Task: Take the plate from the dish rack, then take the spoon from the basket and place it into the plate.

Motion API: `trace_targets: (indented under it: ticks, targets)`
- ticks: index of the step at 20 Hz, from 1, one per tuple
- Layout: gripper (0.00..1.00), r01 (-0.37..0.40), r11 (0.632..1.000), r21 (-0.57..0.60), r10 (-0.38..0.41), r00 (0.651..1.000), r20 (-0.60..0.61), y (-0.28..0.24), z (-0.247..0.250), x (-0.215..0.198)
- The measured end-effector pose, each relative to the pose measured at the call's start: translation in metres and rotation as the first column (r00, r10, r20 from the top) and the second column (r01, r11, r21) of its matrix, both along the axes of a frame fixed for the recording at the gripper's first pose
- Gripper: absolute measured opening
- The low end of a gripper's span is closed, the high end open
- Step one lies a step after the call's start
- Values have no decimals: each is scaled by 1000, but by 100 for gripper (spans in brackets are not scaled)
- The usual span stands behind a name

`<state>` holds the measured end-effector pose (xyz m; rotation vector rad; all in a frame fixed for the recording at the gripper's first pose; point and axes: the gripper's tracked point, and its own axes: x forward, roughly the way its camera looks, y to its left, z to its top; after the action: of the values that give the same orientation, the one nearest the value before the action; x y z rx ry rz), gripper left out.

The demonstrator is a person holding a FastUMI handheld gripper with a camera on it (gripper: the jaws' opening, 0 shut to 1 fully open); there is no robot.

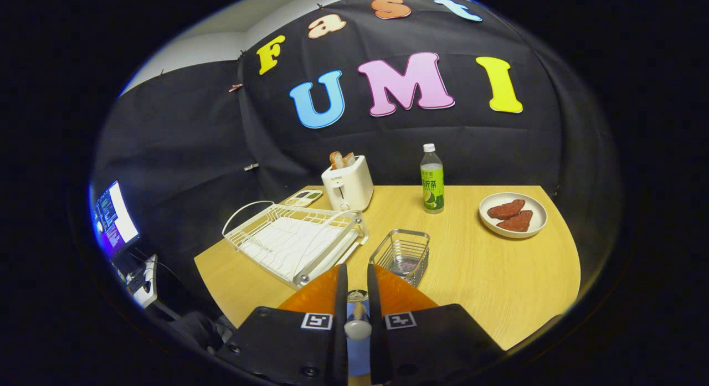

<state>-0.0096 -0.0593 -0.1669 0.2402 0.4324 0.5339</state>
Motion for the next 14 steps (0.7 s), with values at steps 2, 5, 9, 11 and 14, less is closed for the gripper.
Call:
trace_targets:
  ticks: [2,5,9,11,14]
  targets:
    - [20,-26,1000,-17,26,1000,7,9,-12,-7]
    - [20,-85,995,-57,83,996,-43,31,-50,-15]
    - [20,-97,994,-57,94,994,-56,45,-63,-13]
    - [21,-95,994,-60,91,994,-65,45,-65,-14]
    - [21,-95,994,-60,89,992,-93,42,-69,-15]
